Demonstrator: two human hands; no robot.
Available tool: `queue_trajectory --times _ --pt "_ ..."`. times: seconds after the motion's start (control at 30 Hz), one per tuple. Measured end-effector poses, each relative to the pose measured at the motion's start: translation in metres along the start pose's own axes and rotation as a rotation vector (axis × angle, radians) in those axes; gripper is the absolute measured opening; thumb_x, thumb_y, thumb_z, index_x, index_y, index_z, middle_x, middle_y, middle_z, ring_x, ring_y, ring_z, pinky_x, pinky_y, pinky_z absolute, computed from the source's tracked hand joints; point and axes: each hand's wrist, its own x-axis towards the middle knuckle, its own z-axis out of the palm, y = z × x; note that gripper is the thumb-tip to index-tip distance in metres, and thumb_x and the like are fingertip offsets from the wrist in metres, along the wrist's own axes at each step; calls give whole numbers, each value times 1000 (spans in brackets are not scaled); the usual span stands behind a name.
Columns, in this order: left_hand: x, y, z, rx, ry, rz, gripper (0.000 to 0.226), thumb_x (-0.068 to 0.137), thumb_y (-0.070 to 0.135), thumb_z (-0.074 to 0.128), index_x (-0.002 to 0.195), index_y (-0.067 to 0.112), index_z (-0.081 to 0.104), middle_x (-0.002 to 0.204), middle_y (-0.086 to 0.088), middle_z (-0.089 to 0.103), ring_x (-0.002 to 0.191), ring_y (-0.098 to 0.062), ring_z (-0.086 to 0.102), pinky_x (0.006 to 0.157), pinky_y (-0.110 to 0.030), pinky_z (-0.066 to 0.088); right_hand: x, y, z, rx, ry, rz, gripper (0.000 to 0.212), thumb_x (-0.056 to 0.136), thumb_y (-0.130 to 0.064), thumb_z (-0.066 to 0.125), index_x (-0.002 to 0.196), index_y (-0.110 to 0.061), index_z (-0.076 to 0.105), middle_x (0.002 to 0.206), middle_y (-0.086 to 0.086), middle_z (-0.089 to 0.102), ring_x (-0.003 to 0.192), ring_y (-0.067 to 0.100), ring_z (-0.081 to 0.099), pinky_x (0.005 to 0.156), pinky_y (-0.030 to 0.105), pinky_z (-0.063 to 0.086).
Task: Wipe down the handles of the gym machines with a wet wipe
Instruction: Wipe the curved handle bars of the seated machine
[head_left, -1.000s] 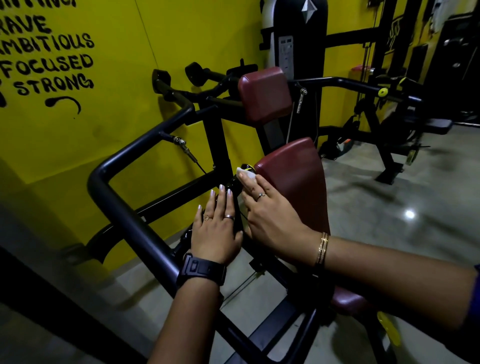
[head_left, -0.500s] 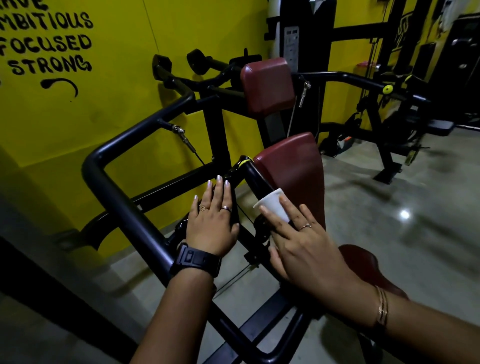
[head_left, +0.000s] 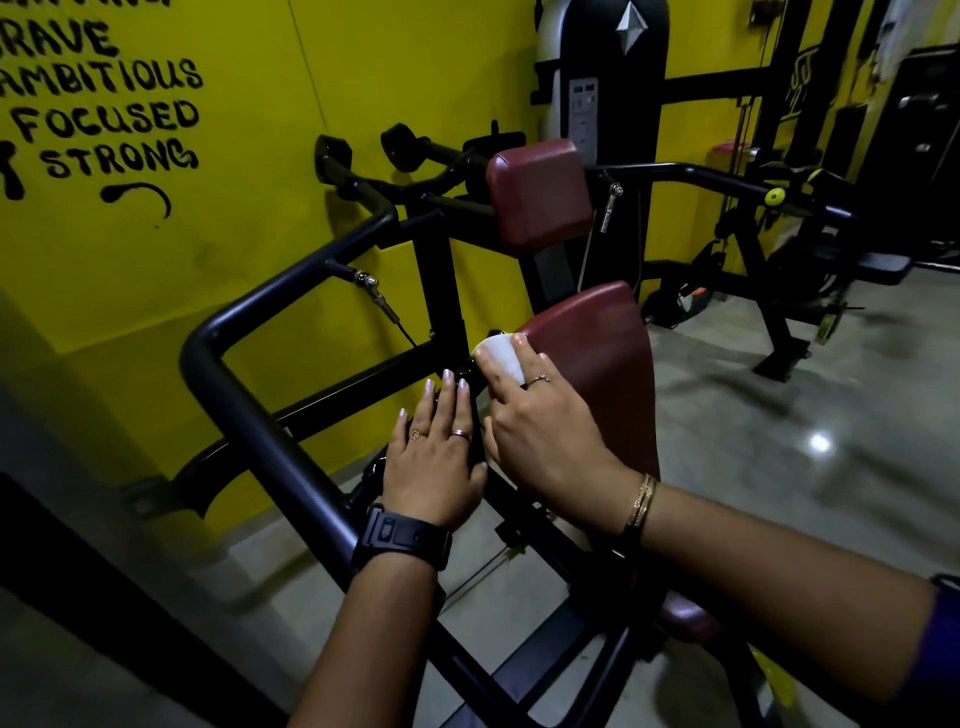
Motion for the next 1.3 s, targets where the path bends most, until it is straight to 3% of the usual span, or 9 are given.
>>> queue_trajectory --times 0.13,0.23,0.33,0.43,0.53,0.73,0.87,1.03,1.3 --pt "-1 0 -1 -2 6 2 81 100 43 37 151 19 -21 158 -1 -30 147 -18 -23 121 -39 -4 -4 0 -3 6 -7 -63 29 62 -29 84 80 -7 78 124 20 63 126 49 46 101 54 42" --pt "-1 0 -1 0 12 4 81 100 43 37 152 20 -21 158 -1 -29 147 -18 -23 121 -39 -4 -15 1 -4 17 39 -108 21 74 -24 71 74 -4 77 120 23 64 128 47 44 103 54 42" --pt "-2 0 -1 -1 14 5 81 100 42 38 152 19 -20 158 -1 -29 147 -18 -23 120 -39 -4 -27 0 -3 37 56 -113 25 77 -24 68 77 0 76 115 24 66 128 44 46 103 52 43" --pt "-3 0 -2 7 15 8 81 100 42 37 152 19 -20 158 -1 -30 147 -19 -23 120 -39 -4 -44 1 1 18 28 -118 42 86 -25 42 87 -1 76 122 22 63 138 39 35 110 47 28" --pt "-3 0 -2 11 16 8 82 100 42 38 152 19 -20 157 -1 -30 147 -19 -23 120 -40 -3 -63 5 2 48 32 -111 48 87 -28 36 101 0 72 123 15 63 142 32 24 114 41 19" --pt "-2 1 -1 16 22 6 83 100 44 39 152 19 -20 157 -1 -30 147 -20 -21 120 -40 -3 -92 13 -5 142 43 -91 38 93 -19 40 100 1 71 125 9 63 129 37 48 105 40 34" --pt "-2 1 0 21 27 6 83 100 44 39 152 18 -20 158 -3 -30 148 -21 -21 120 -40 -3 -94 23 -2 195 15 -60 44 99 -24 36 134 -3 53 148 12 43 128 34 49 99 45 44" --pt "-2 2 1 34 25 5 85 99 46 39 151 19 -22 154 -1 -35 147 -21 -22 121 -41 -3 -65 25 -16 225 106 48 52 86 -34 46 131 -11 59 138 13 54 94 30 62 74 37 56" --pt "-2 2 -1 32 15 -2 79 101 43 34 151 19 -22 157 -1 -30 147 -20 -23 120 -41 -4 -11 19 -5 226 -1 -46 60 86 -43 38 135 -12 55 144 9 48 129 47 43 97 48 49"
